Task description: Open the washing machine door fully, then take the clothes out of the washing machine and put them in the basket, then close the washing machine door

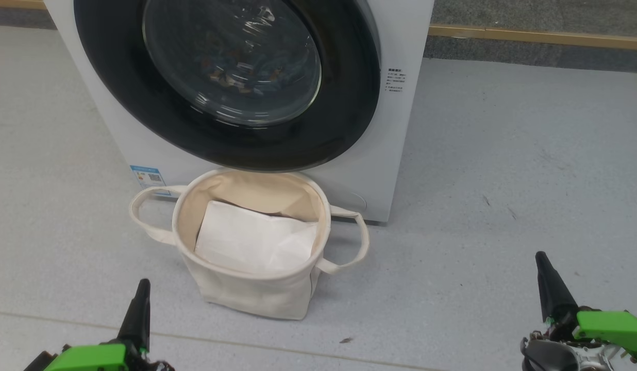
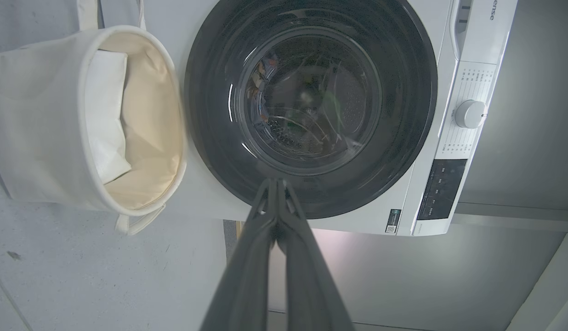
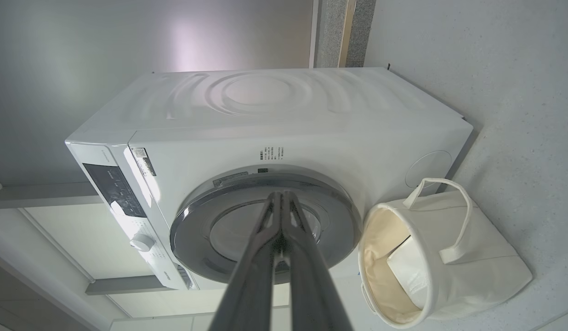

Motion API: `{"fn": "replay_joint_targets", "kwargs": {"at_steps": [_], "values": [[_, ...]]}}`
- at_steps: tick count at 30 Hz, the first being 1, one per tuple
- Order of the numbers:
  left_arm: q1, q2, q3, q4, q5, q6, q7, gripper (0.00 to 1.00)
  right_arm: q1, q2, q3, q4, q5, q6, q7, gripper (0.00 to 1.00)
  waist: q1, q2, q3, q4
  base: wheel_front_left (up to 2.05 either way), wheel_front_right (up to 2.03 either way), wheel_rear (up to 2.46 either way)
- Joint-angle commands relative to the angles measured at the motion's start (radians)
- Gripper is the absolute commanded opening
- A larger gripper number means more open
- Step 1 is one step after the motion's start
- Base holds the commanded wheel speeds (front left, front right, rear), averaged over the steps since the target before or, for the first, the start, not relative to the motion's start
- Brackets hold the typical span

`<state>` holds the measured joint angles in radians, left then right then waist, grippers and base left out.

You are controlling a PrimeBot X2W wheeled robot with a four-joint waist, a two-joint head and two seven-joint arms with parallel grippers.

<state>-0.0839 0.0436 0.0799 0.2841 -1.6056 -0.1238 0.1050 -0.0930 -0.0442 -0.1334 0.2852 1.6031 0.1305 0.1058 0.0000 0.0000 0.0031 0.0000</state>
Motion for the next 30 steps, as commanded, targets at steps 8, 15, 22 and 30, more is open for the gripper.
{"fn": "replay_joint_targets", "kwargs": {"at_steps": [8,15,22,30], "values": [[-0.024,0.007,0.033,-0.039,-0.003,-0.007,0.008,0.0,-0.015,-0.006,0.02,-0.04,0.006,0.0,0.007,0.0,0.0,0.0,0.0,0.0,0.0,0.0,0.0],[-0.024,0.007,0.033,-0.039,-0.003,-0.007,0.008,0.0,-0.015,-0.006,0.02,-0.04,0.006,0.0,0.007,0.0,0.0,0.0,0.0,0.0,0.0,0.0,0.0],[-0.024,0.007,0.033,-0.039,-0.003,-0.007,0.008,0.0,-0.015,-0.006,0.02,-0.04,0.006,0.0,0.007,0.0,0.0,0.0,0.0,0.0,0.0,0.0,0.0],[-0.024,0.007,0.033,-0.039,-0.003,-0.007,0.008,0.0,-0.015,-0.006,0.02,-0.04,0.006,0.0,0.007,0.0,0.0,0.0,0.0,0.0,0.0,0.0,0.0]]}}
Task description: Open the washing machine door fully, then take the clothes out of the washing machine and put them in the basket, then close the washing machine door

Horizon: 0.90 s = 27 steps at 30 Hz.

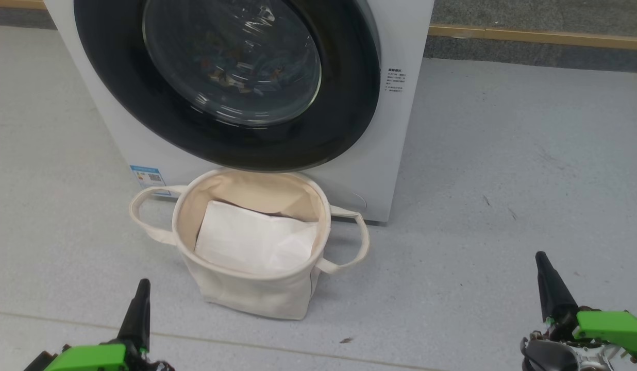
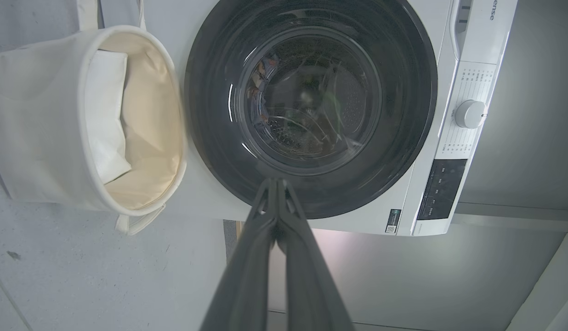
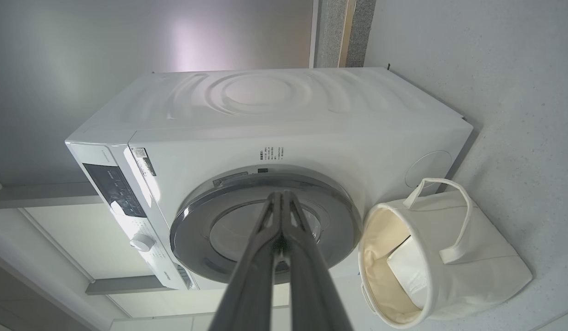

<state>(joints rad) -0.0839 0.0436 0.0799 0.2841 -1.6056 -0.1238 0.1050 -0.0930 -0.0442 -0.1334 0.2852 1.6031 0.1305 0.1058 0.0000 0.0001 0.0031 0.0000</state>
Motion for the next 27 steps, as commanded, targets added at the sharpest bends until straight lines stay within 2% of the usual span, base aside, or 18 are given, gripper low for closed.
{"fn": "replay_joint_targets", "kwargs": {"at_steps": [1,27], "values": [[-0.024,0.007,0.033,-0.039,-0.003,-0.007,0.008,0.0,-0.015,-0.006,0.02,-0.04,0.006,0.0,0.007,0.0,0.0,-0.0001,0.0,0.0,0.0,0.0,0.0],[-0.024,0.007,0.033,-0.039,-0.003,-0.007,0.008,0.0,-0.015,-0.006,0.02,-0.04,0.006,0.0,0.007,0.0,0.0,-0.0001,0.0,0.0,0.0,0.0,0.0]]}}
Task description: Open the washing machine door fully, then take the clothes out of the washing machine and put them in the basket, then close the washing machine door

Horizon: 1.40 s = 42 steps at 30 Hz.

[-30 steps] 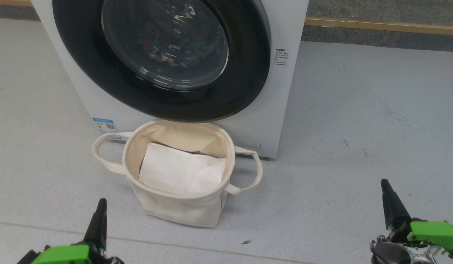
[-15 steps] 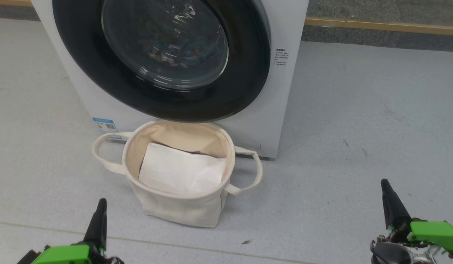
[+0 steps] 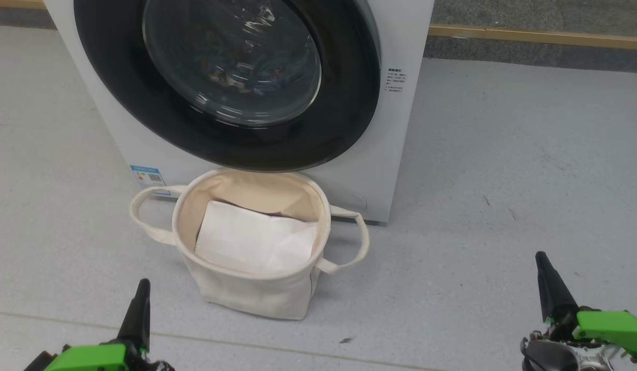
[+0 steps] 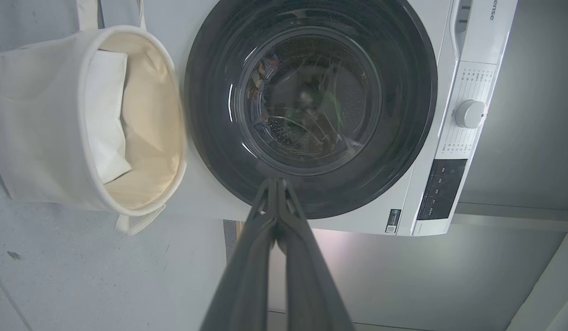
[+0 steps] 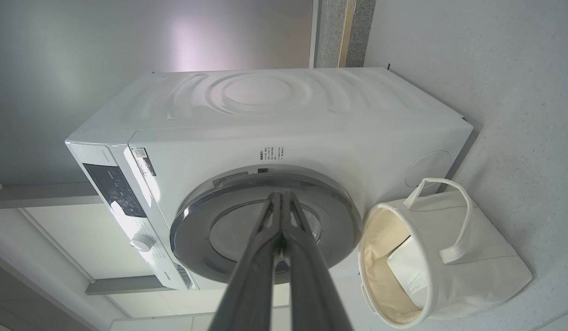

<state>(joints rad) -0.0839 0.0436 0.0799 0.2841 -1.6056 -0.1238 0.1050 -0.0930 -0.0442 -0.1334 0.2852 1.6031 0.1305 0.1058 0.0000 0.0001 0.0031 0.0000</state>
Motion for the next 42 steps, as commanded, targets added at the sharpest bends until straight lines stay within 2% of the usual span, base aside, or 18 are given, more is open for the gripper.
{"fn": "replay_joint_targets", "kwargs": {"at_steps": [1,42], "values": [[-0.024,0.007,0.033,-0.039,-0.003,-0.007,0.008,0.0,-0.015,-0.006,0.02,-0.04,0.006,0.0,0.007,0.0,0.0,-0.0001,0.0,0.0,0.0,0.0,0.0],[-0.024,0.007,0.033,-0.039,-0.003,-0.007,0.008,0.0,-0.015,-0.006,0.02,-0.04,0.006,0.0,0.007,0.0,0.0,-0.0001,0.0,0.0,0.0,0.0,0.0]]}}
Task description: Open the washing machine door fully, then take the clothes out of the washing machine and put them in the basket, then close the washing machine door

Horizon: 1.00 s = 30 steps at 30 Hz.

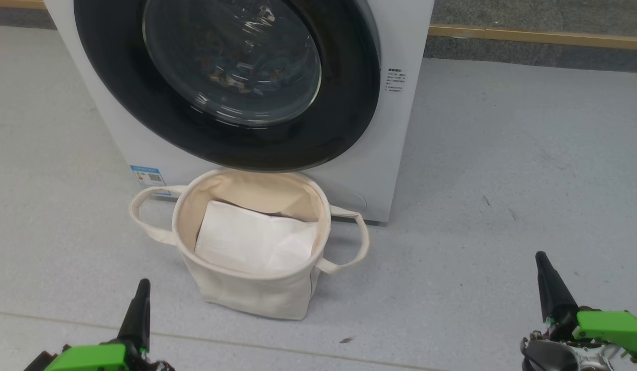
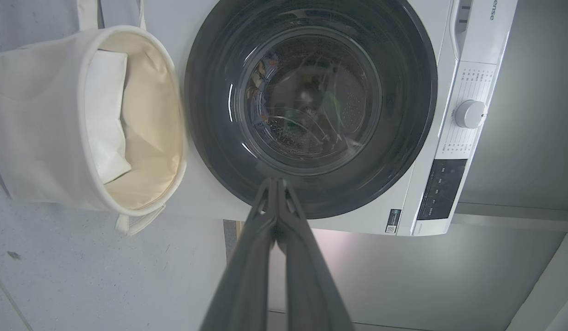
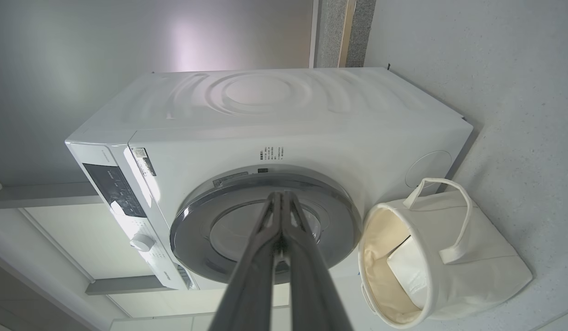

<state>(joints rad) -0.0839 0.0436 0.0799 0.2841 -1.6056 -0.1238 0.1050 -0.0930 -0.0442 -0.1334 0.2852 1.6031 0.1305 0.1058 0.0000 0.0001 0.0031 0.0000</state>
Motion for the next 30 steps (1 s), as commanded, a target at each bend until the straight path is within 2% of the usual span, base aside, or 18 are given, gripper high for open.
{"fn": "replay_joint_targets", "kwargs": {"at_steps": [1,30], "values": [[-0.024,0.007,0.033,-0.039,-0.003,-0.007,0.008,0.0,-0.015,-0.006,0.02,-0.04,0.006,0.0,0.007,0.0,0.0,-0.0001,0.0,0.0,0.0,0.0,0.0],[-0.024,0.007,0.033,-0.039,-0.003,-0.007,0.008,0.0,-0.015,-0.006,0.02,-0.04,0.006,0.0,0.007,0.0,0.0,-0.0001,0.0,0.0,0.0,0.0,0.0]]}}
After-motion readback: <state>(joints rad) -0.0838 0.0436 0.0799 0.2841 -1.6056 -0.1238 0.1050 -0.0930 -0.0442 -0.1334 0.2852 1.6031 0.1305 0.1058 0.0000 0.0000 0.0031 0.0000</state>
